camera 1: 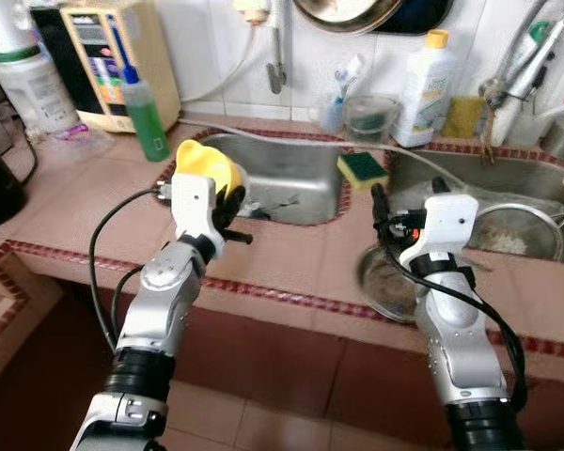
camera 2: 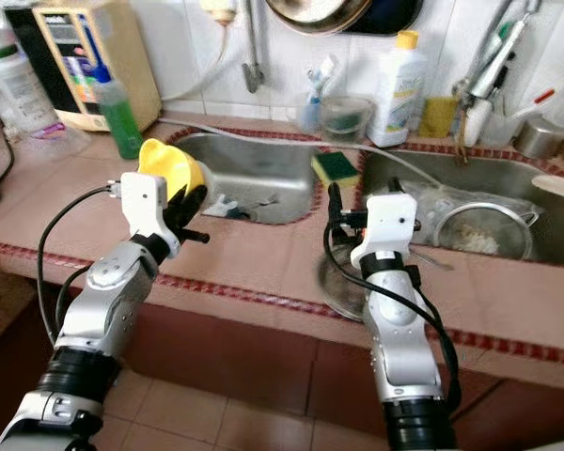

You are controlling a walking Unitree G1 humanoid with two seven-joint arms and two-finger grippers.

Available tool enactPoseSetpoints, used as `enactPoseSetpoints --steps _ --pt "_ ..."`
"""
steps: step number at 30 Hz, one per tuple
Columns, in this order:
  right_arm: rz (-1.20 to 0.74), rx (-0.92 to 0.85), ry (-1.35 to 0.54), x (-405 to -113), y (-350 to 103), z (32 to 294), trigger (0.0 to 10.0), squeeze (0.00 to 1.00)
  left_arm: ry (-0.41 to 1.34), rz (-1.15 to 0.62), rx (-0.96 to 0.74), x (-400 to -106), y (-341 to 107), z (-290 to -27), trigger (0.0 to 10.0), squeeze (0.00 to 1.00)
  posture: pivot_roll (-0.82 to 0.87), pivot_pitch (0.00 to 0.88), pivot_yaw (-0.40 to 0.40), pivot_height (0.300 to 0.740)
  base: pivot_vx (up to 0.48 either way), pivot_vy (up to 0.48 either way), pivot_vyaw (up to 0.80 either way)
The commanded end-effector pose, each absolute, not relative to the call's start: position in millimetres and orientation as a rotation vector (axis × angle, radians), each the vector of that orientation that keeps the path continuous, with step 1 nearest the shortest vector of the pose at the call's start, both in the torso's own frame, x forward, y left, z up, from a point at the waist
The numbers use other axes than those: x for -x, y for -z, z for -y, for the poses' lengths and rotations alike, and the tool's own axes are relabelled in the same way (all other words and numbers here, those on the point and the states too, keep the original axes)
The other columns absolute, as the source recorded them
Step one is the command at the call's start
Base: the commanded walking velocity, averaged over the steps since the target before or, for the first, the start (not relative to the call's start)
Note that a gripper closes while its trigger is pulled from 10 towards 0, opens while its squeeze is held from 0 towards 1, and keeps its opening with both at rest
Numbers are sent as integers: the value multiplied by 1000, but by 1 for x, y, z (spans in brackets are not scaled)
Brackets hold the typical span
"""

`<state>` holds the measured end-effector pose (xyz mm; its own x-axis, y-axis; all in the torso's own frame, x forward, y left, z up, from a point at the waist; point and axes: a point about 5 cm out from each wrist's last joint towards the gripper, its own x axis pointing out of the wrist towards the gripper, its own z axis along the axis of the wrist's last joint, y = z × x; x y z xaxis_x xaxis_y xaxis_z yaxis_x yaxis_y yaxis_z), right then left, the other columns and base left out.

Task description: Kitchen organization

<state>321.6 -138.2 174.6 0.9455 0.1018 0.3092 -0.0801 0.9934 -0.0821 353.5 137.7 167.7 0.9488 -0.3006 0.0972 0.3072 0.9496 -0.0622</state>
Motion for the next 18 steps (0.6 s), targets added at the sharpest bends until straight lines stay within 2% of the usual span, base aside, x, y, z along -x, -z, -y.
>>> enactPoseSetpoints --steps 1,5,18 --pt "333 83 -110 -322 -178 137 10000 0 298 122 68 -355 -176 -138 10000 0 -146 3 34 740 0 0 0" --pt "320 87 -118 -323 -176 136 10000 0 306 119 65 -354 -175 -137 10000 0 -145 0 30 740 0 0 0" --pt "318 85 -146 -325 -175 130 10000 0 314 128 39 -352 -175 -138 10000 0 -139 0 22 740 0 0 -779"
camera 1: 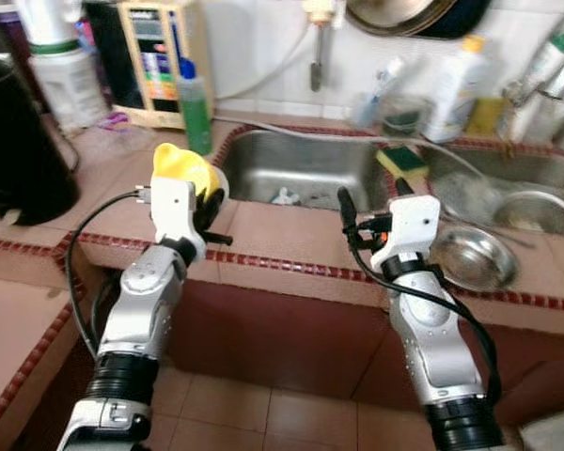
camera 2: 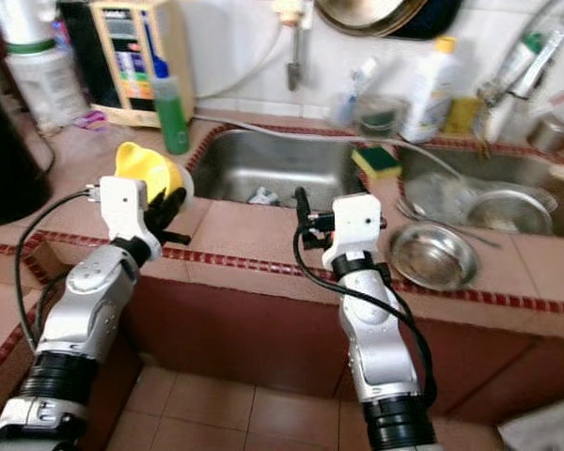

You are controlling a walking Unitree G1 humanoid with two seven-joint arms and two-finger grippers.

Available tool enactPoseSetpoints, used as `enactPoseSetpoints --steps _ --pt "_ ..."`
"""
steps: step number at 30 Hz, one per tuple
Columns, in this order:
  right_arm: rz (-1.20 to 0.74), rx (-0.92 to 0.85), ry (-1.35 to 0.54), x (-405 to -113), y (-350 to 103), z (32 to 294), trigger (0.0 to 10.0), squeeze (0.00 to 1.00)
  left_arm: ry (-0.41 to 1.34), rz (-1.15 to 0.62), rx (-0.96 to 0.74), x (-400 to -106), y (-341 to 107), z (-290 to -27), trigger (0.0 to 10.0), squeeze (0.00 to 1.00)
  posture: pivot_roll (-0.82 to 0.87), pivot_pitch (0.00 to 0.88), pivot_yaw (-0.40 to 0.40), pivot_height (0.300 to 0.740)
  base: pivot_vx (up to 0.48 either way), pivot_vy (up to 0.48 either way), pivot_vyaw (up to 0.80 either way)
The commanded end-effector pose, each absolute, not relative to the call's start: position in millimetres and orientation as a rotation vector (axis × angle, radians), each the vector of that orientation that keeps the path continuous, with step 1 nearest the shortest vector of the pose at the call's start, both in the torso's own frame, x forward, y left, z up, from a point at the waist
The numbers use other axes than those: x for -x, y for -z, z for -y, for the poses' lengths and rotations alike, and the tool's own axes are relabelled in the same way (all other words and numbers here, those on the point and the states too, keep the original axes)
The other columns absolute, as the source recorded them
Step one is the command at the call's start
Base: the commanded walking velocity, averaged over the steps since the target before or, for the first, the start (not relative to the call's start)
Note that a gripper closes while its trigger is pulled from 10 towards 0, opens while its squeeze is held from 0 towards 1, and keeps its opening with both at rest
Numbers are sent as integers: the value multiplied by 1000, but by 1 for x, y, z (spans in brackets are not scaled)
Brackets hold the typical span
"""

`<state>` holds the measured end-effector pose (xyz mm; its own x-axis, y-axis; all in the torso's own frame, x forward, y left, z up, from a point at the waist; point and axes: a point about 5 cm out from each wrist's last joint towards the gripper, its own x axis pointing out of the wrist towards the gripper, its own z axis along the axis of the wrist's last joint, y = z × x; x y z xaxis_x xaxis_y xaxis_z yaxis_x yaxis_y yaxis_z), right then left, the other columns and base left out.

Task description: Kitchen organization

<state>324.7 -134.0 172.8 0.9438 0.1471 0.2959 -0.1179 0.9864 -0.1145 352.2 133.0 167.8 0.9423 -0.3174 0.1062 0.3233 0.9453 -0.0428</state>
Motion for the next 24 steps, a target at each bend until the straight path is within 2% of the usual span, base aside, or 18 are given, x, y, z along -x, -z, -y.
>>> enactPoseSetpoints --steps 1,8,24 --pt "319 86 -146 -325 -175 130 10000 0 312 126 36 -353 -174 -139 10000 0 -139 0 22 740 0 0 -781" --pt "320 85 -155 -325 -175 129 10000 0 321 126 28 -352 -174 -140 10000 0 -136 0 18 740 0 0 -764" --pt "340 80 -211 -324 -174 120 10000 0 378 125 27 -350 -175 -138 10000 0 -124 0 16 740 0 0 0"
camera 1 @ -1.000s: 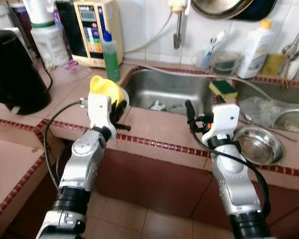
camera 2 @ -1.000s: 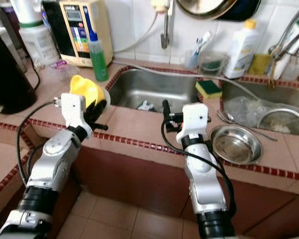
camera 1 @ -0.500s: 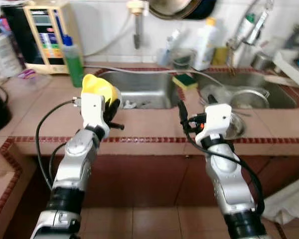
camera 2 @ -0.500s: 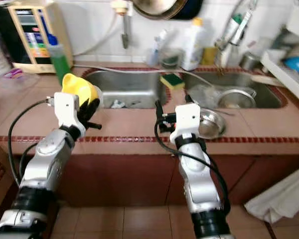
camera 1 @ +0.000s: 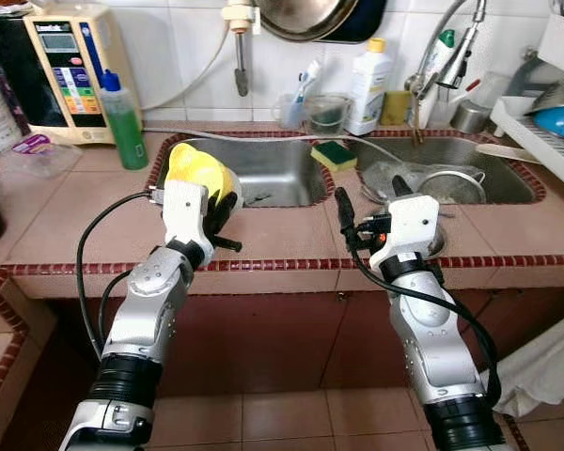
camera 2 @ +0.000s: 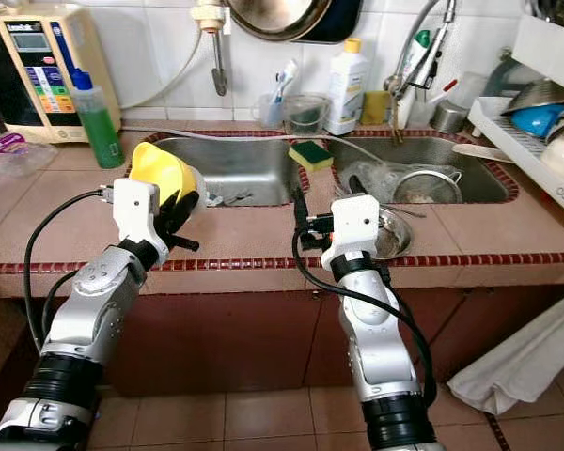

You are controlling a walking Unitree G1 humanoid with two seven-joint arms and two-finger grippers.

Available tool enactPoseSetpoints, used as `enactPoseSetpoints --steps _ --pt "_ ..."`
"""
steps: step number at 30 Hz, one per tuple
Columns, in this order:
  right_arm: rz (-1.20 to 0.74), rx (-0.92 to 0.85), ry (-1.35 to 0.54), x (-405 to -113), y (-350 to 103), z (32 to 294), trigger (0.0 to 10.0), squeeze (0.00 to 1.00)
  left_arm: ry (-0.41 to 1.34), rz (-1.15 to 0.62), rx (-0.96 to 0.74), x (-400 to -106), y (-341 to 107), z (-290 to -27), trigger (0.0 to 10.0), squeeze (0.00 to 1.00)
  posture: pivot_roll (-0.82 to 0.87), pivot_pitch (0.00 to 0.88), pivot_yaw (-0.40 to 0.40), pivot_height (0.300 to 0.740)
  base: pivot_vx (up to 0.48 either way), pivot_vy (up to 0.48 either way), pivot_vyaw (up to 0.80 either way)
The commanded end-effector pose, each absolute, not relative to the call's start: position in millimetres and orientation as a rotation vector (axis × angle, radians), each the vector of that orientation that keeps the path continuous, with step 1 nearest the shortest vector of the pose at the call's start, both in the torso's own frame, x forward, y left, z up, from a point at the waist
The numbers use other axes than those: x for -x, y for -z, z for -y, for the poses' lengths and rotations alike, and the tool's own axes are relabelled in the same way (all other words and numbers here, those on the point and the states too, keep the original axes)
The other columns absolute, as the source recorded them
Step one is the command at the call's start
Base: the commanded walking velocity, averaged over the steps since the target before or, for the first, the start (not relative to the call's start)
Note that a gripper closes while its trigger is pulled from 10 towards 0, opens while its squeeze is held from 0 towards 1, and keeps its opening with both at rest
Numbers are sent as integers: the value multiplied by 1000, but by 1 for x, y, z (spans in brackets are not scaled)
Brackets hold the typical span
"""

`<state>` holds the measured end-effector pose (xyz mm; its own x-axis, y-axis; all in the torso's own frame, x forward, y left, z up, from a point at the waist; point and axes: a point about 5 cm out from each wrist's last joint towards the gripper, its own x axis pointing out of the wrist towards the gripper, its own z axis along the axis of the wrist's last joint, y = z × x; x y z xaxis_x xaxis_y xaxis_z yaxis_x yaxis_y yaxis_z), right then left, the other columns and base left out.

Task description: Kitchen organization

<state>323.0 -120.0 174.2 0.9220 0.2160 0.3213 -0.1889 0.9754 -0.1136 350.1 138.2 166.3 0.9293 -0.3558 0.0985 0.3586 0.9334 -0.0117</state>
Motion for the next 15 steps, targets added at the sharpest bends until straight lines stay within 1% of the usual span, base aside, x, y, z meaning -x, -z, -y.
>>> enactPoseSetpoints --steps 1,15 --pt "339 79 -213 -324 -174 120 10000 0 379 125 27 -350 -175 -138 10000 0 -124 0 15 740 251 0 0" --pt "327 81 -209 -324 -170 123 10000 0 374 116 39 -349 -174 -141 10000 0 -120 0 12 740 305 0 0"
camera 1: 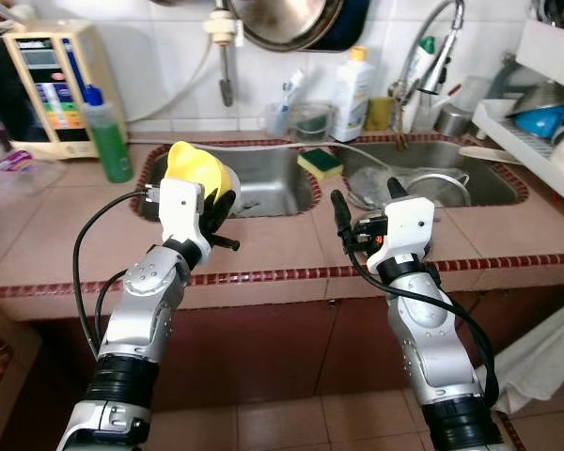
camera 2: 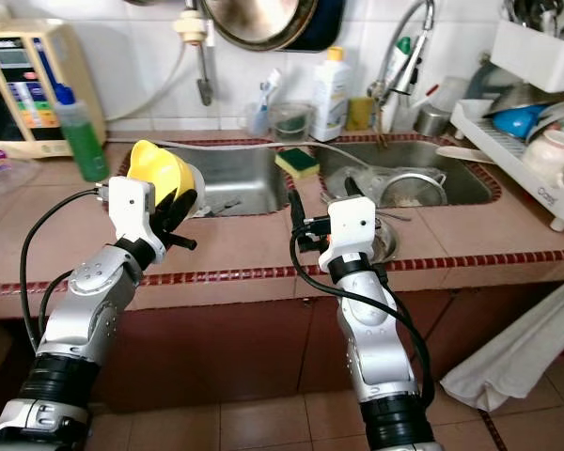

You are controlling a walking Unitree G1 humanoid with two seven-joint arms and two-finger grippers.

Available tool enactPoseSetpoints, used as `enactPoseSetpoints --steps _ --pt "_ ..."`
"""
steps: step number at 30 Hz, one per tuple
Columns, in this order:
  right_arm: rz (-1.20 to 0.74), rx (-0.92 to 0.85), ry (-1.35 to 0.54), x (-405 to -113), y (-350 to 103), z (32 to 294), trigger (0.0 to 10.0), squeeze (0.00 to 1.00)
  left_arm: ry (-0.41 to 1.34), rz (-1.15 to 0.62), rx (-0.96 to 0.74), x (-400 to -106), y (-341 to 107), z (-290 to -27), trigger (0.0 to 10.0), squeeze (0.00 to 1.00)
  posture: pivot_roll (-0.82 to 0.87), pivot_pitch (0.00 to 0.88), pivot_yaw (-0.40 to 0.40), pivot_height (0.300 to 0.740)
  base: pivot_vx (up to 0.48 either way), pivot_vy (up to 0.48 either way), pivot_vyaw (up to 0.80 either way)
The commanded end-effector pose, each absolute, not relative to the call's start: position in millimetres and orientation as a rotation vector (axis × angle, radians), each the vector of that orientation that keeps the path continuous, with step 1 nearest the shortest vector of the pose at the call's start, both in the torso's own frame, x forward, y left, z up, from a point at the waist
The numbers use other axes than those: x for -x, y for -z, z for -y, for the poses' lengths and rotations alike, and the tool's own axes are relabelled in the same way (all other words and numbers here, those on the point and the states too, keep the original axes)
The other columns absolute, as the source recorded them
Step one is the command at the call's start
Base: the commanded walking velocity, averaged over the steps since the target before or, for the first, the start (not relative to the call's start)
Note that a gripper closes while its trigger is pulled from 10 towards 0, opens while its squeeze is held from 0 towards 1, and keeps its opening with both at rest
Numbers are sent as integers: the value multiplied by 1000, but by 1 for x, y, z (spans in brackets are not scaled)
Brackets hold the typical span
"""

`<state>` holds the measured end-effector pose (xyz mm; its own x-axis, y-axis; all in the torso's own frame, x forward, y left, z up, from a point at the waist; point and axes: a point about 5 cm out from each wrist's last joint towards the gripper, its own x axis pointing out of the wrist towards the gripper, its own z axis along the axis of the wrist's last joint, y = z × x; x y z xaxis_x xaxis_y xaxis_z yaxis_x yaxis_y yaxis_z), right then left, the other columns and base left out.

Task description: Kitchen organization

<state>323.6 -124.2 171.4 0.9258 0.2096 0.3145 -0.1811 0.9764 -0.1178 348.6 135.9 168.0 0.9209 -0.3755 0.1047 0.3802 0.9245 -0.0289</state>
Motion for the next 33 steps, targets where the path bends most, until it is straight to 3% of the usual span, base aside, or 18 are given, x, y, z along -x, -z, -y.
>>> enactPoseSetpoints --steps 1,33 --pt "327 81 -209 -324 -170 123 10000 0 373 115 42 -349 -174 -141 10000 0 -120 0 11 740 341 0 0" --pt "293 75 -272 -320 -167 117 10000 0 342 97 60 -348 -174 -145 10000 0 -121 16 1 740 340 0 0"
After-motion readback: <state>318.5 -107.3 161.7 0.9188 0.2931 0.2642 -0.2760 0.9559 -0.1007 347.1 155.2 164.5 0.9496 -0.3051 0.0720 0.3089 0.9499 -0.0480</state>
